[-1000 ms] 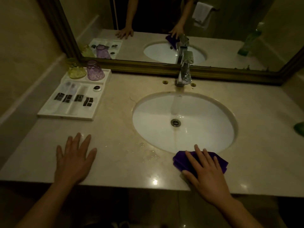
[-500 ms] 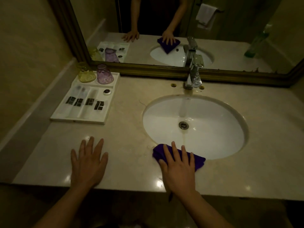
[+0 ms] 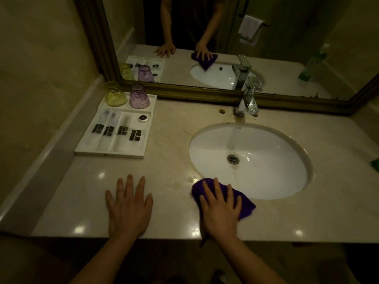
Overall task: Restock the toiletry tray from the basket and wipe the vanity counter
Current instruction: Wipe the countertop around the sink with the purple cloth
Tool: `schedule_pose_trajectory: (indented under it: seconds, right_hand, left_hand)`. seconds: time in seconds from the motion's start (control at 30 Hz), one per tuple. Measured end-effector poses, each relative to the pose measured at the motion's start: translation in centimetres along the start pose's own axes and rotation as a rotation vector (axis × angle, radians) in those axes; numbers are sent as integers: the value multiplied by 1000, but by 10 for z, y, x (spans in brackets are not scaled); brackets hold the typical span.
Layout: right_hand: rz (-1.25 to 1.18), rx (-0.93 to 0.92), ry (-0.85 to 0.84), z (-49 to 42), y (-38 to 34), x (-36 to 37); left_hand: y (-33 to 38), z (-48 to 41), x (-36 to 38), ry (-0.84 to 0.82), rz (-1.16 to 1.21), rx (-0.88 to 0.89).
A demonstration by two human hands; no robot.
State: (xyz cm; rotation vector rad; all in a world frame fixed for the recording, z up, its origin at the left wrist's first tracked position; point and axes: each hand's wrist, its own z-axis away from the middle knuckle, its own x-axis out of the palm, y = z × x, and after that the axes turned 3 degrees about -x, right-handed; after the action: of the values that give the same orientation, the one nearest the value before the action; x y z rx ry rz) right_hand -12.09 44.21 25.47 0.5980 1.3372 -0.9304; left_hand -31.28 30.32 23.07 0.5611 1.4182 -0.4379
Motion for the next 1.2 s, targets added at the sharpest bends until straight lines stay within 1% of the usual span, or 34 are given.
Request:
schedule_pose_trajectory:
  seconds: [0.1, 0.13, 0.17, 0.23, 0.27, 0.33, 0.43, 0.47, 0.5, 0.6, 0.67, 0.7, 0.73, 0.8, 0.87, 0.93, 1.0, 1.07, 1.1, 1.17, 1.2]
  right_hand:
    - [55, -183, 30, 37, 6, 11]
    - [59, -229, 28, 52, 17, 14]
    - [61, -233, 9, 65, 30, 14]
    - [104, -193, 8, 69, 49, 14]
    - [123, -176, -5, 58, 46, 11]
    - [153, -129, 39, 27, 25, 0]
    - [60, -18, 54, 2, -2, -10]
    - [23, -20, 49, 6, -8, -8]
    - [7, -56, 38, 18, -15, -4]
    - [14, -259, -36, 60, -29, 5]
    - [52, -325, -65, 61, -19, 6]
    - [92, -341, -44, 54, -8, 9]
    - [124, -338, -28, 48, 2, 9]
    - [125, -254, 3, 28, 11, 3]
    - [69, -132, 19, 5, 2, 1]
    - [72, -88, -8, -6, -21, 2]
    - [83, -178, -41, 7, -34, 7]
    - [106, -349, -31, 34, -25, 14]
    - [110, -403, -29, 47, -16, 15]
    - [138, -432, 22, 57, 4, 21]
    - [124, -394, 12, 52, 8, 19]
  left_hand:
    - [-7, -4, 1, -30, -11, 10]
    - [-10, -4, 1, -26, -4, 23]
    - [-11, -3, -1, -28, -3, 43]
    - [-12, 2, -3, -14, -9, 88]
    - [-15, 1, -3, -10, -10, 96]
    - [-14, -2, -6, -6, 16, 92]
    - [-11, -1, -10, 12, 52, 92]
    - [-11, 0, -11, 8, 55, 91]
    - [-14, -2, -12, -2, 59, 90]
    - [-28, -14, -16, -25, 65, 120]
    - [-35, -16, -18, -24, 33, 163]
    - [-37, -15, -17, -29, 20, 180]
    - [-38, -13, -16, -35, 14, 193]
    - [-38, -13, -15, -30, 26, 192]
    - [-36, -14, -17, -43, 40, 186]
    - [-35, -13, -18, -31, 49, 179]
    - [-36, -12, -20, -36, 35, 192]
    - [-37, -12, -21, -34, 43, 192]
    - [-37, -13, -23, -34, 53, 191]
    - [-35, -13, -24, -39, 60, 189]
    - [-34, -13, -24, -36, 61, 181]
